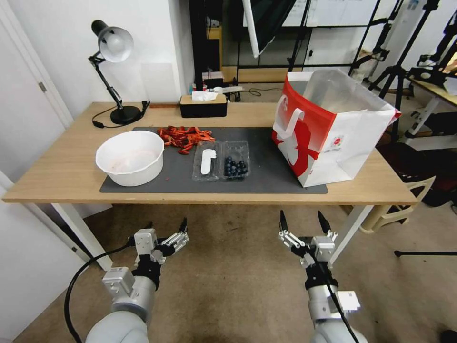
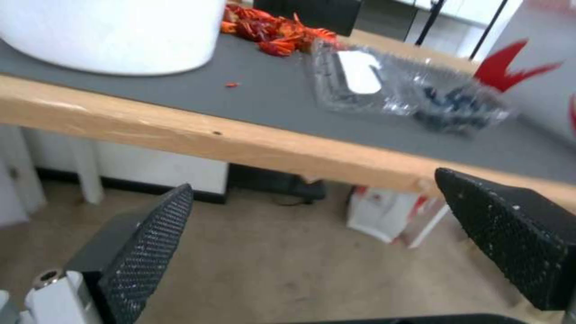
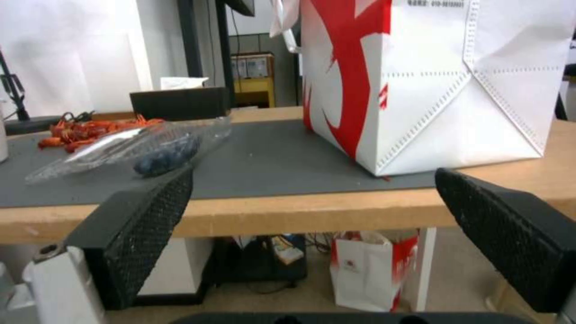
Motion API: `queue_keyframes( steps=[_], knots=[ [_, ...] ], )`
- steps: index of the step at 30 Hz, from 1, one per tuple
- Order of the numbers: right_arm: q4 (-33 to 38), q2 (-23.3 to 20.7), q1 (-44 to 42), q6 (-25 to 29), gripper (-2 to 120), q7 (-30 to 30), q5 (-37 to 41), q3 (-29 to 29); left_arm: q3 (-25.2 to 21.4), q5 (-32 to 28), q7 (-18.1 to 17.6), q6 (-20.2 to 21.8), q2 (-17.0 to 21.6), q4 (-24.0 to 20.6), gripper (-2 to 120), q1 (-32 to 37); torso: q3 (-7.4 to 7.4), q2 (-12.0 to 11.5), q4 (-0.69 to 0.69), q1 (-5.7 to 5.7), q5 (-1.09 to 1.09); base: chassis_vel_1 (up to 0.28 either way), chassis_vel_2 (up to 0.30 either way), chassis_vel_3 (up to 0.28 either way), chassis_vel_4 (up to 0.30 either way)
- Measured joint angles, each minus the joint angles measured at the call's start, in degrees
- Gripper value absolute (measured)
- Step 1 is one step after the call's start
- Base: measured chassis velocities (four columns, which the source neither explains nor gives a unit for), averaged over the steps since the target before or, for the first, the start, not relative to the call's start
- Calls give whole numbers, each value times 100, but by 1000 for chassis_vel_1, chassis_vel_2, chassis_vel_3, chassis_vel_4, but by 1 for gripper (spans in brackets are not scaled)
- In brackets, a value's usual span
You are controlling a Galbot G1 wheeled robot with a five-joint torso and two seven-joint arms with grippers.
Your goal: Close the takeout container lid, then place the container into the takeout bag.
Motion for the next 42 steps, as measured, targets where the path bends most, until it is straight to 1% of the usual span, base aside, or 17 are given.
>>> queue_keyframes(
  steps=[1, 3, 4, 5, 7, 8, 9, 10, 11, 12, 13, 14, 17, 27, 32, 35, 42],
  knots=[
    [0, 2, -18, 2, 100, 0, 0, 1, 60, -335, -78, -20, 23, -33, 100, -123, 0, 0, -1, 0, -1, 0, 0, 0, 0],
    [2, 2, -23, 2, 100, 0, 0, 2, 88, -534, -126, -34, 36, -54, 100, -196, 0, 0, -1, 0, -1, 0, 0, 0, 0],
    [13, -7, -18, -8, 100, 0, 0, 2, 143, -1138, -237, -85, 69, -128, 100, -385, 0, 0, -2, 1, 0, 0, 0, 0, 0],
    [18, -27, 5, -32, 100, 0, 0, -6, 147, -1531, -295, -129, 81, -184, 100, -481, 1, 0, -3, 0, -1, 0, 0, 0, 0],
    [19, -35, 13, -41, 100, 0, 1, -11, 147, -1688, -315, -150, 84, -207, 100, -517, 0, 0, -2, 0, -1, 0, 0, 0, 0],
    [21, -84, 56, -93, 100, -1, 13, -57, 126, -2418, -412, -216, 96, -319, 100, -657, 0, 0, 1, 0, 1, 0, 0, 0, 0],
    [22, -105, 64, -113, 100, -4, 19, -79, 109, -2890, -482, -270, 108, -370, 100, -770, 0, 0, 0, 0, 0, 0, 0, 0, 0],
    [22, -105, 64, -113, 100, -4, 19, -79, 109, -2890, -482, -270, 108, -370, 100, -770, 0, 0, 0, 0, 0, 0, 0, 0, 0],
    [22, -113, 65, -122, 100, -6, 20, -91, 103, -3126, -513, -295, 115, -392, 100, -823, 0, 0, 0, 1, 0, 0, 0, 0, 0],
    [22, -135, 68, -142, 100, -9, 24, -128, 91, -3655, -571, -359, 126, -439, 100, -940, 0, 0, -2, 1, 0, 0, 0, 0, 0],
    [18, -153, 80, -159, 100, -13, 28, -160, 92, -3898, -631, -418, 123, -459, 100, -1015, 0, 0, -1, 1, 0, 0, 0, 0, 0],
    [18, -153, 80, -159, 100, -13, 28, -160, 92, -3898, -631, -418, 123, -459, 100, -1015, 0, 0, -1, 1, 0, 0, 0, 0, 0],
    [-5, -177, 98, -175, 100, -22, 40, -206, 186, -4342, -826, -628, 80, -378, 100, -1324, 0, 0, 0, 1, 0, 0, 0, 0, 0],
    [16, -170, 72, -202, 100, -33, 50, -199, 465, -5013, -1080, -662, -22, 157, 100, -2114, 1, 0, -1, 2, 0, 0, 0, 0, 0],
    [-13, -176, 94, -218, 100, -43, 51, -211, 582, -5096, -1134, -662, -63, 425, 100, -2423, 1, 0, 0, 1, 0, 0, 0, 0, 0],
    [-23, -161, 93, -238, 100, -45, 44, -209, 767, -5158, -1245, -684, -112, 778, 100, -2824, 1, 0, -1, 1, 0, 0, 0, 0, 0],
    [-23, -135, 106, -266, 100, -45, 35, -194, 1086, -5167, -1308, -712, -187, 1110, 100, -3224, 0, 0, -1, 2, 1, 0, 0, 0, 0]
  ],
)
